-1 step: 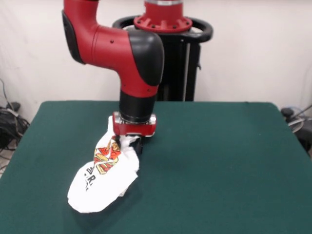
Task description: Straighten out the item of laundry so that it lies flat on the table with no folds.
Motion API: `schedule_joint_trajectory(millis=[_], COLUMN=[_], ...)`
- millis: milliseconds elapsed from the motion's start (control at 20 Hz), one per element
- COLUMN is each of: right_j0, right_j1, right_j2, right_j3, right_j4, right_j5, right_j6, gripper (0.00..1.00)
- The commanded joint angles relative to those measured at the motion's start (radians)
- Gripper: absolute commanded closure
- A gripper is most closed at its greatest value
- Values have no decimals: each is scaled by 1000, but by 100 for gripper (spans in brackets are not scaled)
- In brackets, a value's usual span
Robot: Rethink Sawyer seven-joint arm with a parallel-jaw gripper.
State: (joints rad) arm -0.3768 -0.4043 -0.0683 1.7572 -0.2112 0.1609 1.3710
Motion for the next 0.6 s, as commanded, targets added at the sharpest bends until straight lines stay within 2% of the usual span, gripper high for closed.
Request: schedule_joint_trajectory(millis=[50, 550, 600], right_j0=[-45, -58, -59], right_j1=[99, 88, 87], right_j2=[111, 142, 144], right_j3=[-109, -109, -110], right_j4=[-23, -53, -57], right_j5=[108, 122, 122], right_j6=[35, 29, 27], gripper=[0, 0, 100])
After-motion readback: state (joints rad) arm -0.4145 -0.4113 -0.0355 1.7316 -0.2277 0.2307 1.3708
